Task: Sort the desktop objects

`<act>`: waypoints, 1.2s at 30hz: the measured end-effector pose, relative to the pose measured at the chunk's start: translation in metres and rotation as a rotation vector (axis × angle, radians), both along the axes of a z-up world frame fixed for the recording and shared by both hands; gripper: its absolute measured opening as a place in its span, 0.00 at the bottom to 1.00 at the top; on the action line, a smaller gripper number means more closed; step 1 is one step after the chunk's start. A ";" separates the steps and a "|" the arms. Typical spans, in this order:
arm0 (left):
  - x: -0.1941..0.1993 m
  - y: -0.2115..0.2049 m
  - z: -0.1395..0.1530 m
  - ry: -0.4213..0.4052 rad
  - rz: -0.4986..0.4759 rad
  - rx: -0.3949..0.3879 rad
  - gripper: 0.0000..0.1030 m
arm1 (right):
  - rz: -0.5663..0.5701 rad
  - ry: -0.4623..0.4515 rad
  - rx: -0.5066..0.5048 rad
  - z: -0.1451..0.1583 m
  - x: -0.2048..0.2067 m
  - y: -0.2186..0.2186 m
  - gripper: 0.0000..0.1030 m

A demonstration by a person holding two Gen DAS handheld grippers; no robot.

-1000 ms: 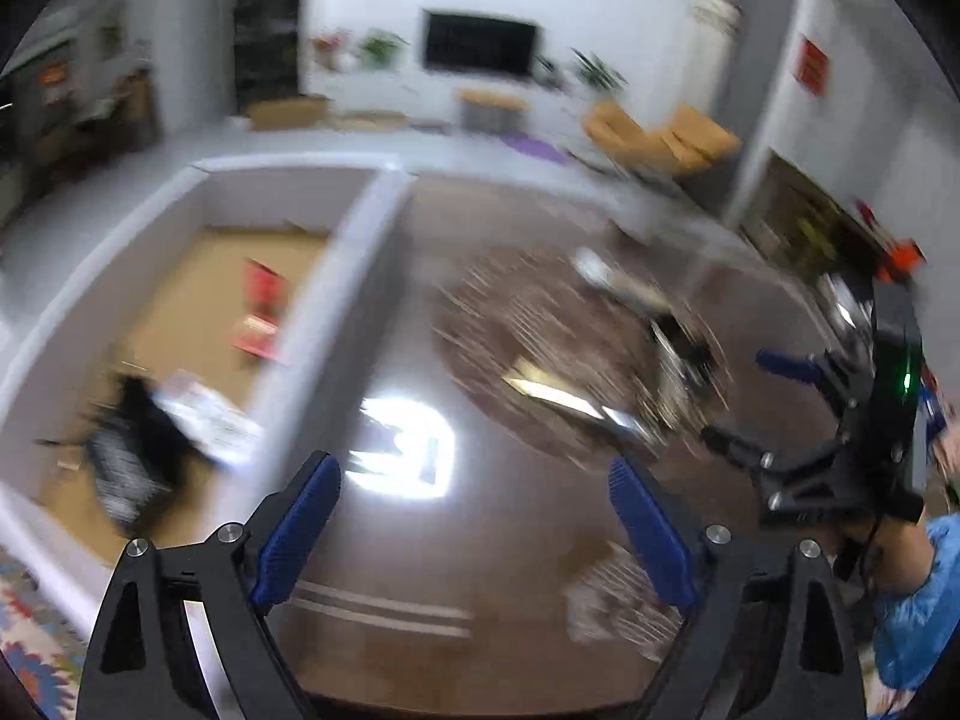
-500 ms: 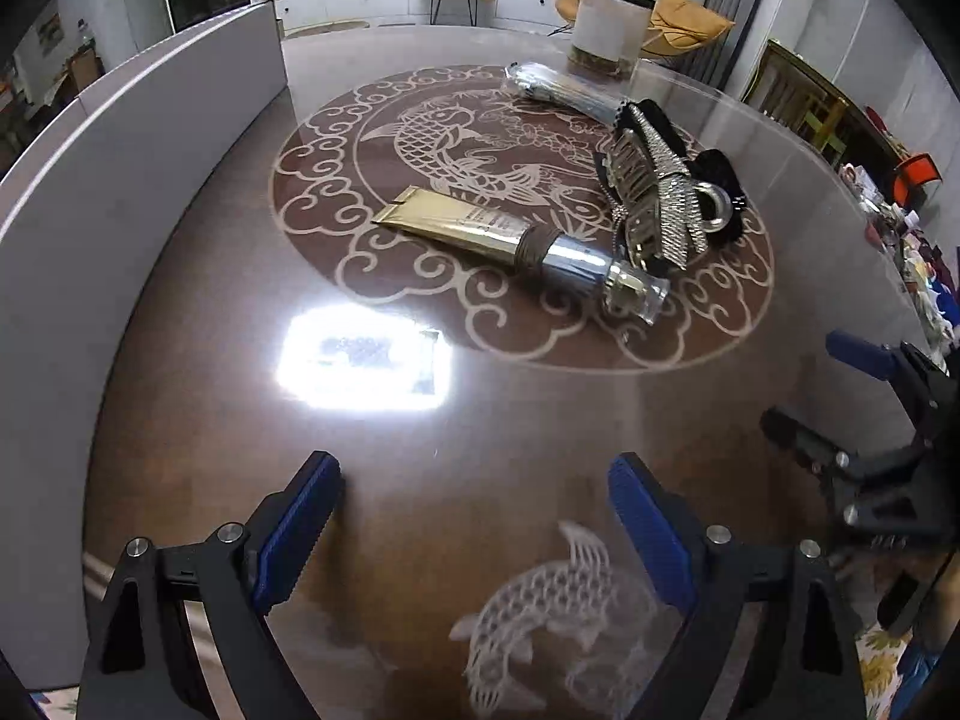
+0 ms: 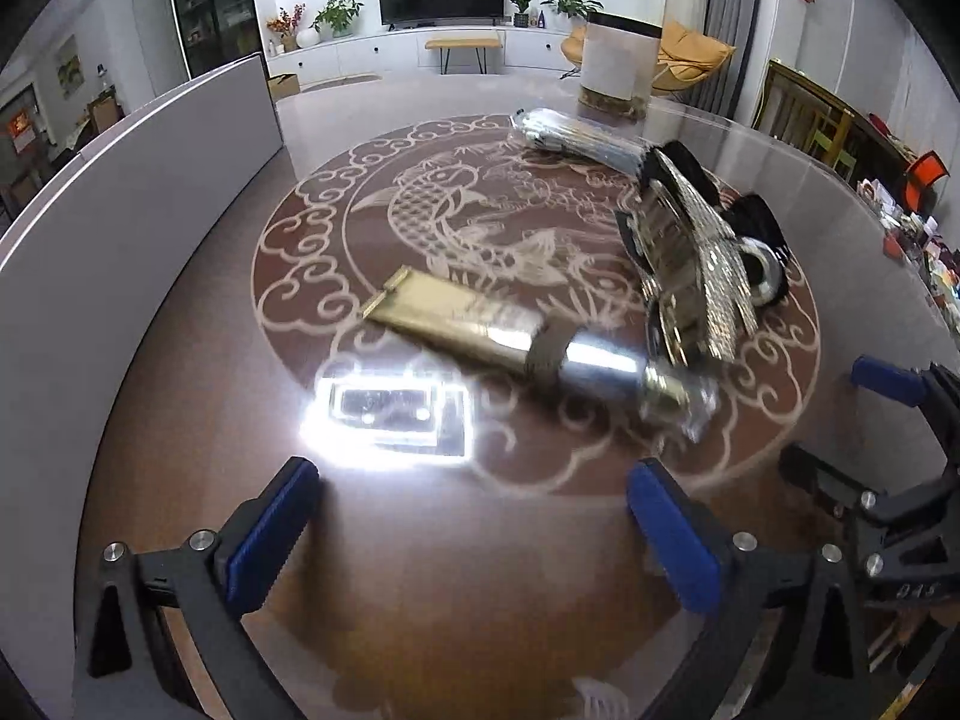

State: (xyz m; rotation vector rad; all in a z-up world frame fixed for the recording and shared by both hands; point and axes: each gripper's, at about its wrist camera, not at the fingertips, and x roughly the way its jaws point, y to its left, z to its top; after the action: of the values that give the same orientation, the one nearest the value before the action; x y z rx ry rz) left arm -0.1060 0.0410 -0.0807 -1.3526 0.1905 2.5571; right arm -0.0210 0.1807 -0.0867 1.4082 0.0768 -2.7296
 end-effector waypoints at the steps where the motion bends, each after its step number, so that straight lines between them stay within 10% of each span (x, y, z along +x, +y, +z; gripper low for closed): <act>1: -0.003 0.001 0.001 0.004 -0.005 0.001 1.00 | -0.002 0.000 0.000 0.000 -0.003 -0.001 1.00; 36: -0.038 0.008 0.001 0.021 -0.086 0.011 1.00 | -0.005 0.000 0.000 0.000 -0.013 -0.003 1.00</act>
State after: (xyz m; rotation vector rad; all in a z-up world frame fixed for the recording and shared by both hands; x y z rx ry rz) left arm -0.1440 0.0485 -0.0793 -1.2855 0.2328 2.4983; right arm -0.0345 0.1774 -0.0871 1.4107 0.0727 -2.7335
